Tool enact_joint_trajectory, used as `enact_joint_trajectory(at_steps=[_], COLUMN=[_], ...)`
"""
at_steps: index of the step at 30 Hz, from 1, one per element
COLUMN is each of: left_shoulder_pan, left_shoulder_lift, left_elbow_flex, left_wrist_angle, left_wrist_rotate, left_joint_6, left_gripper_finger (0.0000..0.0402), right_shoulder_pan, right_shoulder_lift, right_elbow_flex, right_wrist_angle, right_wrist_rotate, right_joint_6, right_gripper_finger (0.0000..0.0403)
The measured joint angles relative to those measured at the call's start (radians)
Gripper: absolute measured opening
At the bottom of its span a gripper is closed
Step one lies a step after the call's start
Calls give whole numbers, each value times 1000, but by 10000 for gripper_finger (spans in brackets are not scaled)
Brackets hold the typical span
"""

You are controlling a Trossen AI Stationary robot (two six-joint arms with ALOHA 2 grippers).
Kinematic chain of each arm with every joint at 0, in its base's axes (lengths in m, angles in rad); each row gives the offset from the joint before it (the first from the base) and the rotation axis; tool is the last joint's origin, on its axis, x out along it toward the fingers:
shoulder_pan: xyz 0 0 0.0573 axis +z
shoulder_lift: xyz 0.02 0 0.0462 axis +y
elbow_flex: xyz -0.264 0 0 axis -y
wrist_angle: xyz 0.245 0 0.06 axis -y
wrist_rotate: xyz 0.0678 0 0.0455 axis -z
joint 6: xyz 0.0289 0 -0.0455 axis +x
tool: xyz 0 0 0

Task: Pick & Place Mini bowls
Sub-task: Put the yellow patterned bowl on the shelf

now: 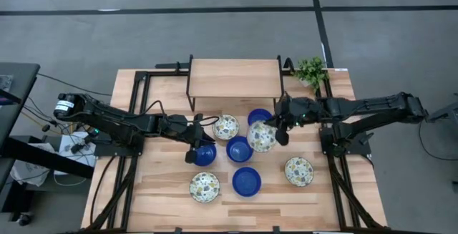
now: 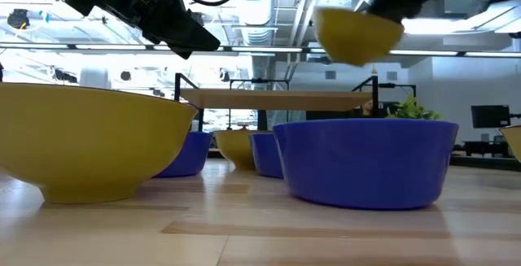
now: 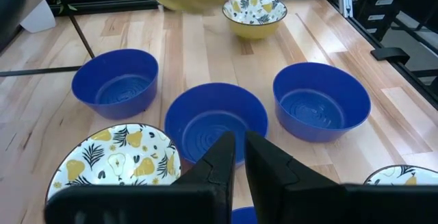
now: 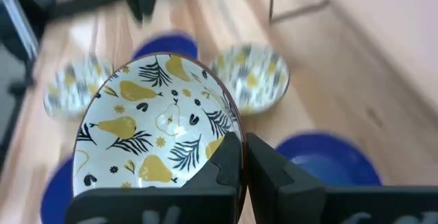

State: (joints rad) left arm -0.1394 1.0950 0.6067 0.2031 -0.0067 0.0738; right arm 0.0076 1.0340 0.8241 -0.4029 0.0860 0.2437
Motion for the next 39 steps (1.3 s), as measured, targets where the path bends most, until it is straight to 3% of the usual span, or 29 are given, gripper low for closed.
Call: enact_joint_trajectory(at_steps=[6, 15, 25, 39], left_shoulder_pan=[0, 0, 0, 0], left_shoulder_lift=[0, 0, 0, 0], left_elbow_flex=[0, 0, 0, 0], left_wrist_angle=[0, 7, 15, 28], left_wrist_rotate=[0, 0, 0, 0], left_joint_6=[0, 0, 0, 0], left_gripper_finger=[33, 33, 33, 33], right_shoulder_pan=[-114, -350, -595, -642], right_shoulder_lift=[0, 0, 1, 45], right_elbow_flex=[56, 65, 65, 65], right_wrist_angle=[44, 169, 180, 150], right_wrist_rotate=[52, 47, 47, 22], right_joint_6=[70, 175, 302, 360], right_gripper_finger=[2, 5, 3, 4])
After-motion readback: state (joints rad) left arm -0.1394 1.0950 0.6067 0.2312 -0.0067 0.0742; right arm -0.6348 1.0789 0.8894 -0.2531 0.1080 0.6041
